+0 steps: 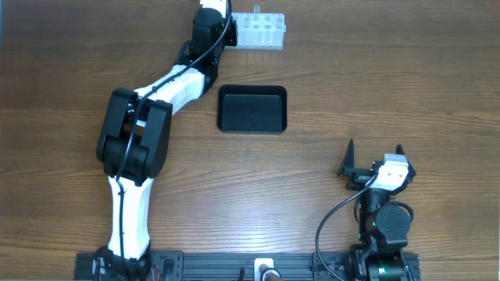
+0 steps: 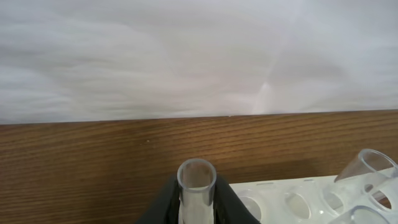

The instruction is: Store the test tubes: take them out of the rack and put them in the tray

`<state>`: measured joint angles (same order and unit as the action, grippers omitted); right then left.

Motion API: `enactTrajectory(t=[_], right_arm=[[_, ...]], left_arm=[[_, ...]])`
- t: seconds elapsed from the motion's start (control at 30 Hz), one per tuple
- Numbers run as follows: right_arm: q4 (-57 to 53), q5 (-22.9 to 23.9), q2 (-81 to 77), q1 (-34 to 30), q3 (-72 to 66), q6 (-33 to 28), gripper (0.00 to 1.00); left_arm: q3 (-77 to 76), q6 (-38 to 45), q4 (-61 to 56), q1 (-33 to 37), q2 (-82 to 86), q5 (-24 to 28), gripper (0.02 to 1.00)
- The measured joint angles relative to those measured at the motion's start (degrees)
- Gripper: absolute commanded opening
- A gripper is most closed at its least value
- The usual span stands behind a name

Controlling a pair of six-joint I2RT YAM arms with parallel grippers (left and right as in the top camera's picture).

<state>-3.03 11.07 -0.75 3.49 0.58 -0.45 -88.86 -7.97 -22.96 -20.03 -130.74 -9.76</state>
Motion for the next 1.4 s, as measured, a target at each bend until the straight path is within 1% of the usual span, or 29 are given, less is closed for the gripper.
enactTrajectory(t=[0.5,0.67,0.83,1.0,1.13,1.33,1.4], right_arm=[[0.0,0.0,0.0,0.0,0.0,0.0,0.991],[0.0,0.0,0.0,0.0,0.0,0.0,0.991],[0.0,0.0,0.0,0.0,0.0,0.0,0.991],[0.0,0.0,0.0,0.0,0.0,0.0,0.991],[0.0,0.0,0.0,0.0,0.0,0.0,0.993],[0.0,0.0,0.0,0.0,0.0,0.0,0.993],[0.0,0.0,0.0,0.0,0.0,0.0,0.991]], left_arm=[[0.0,0.0,0.0,-0.2,0.0,-0.1,0.159],[0.0,0.4,2.3,-0.2,1.0,-0.1,0.156],[0.0,1.1,4.6,-0.2,6.6,-0.2,0.156],[0.0,2.2,6.6,-0.2,16.5,-0.2,0.156],[-0.8,1.7,15.1,-0.6,23.8,-0.2,0.148],[-1.5,-5.2,38.9,-3.5,29.7,-0.2,0.156],[-1.5,-8.3,46.1,-5.3,29.7,-1.0,0.141]])
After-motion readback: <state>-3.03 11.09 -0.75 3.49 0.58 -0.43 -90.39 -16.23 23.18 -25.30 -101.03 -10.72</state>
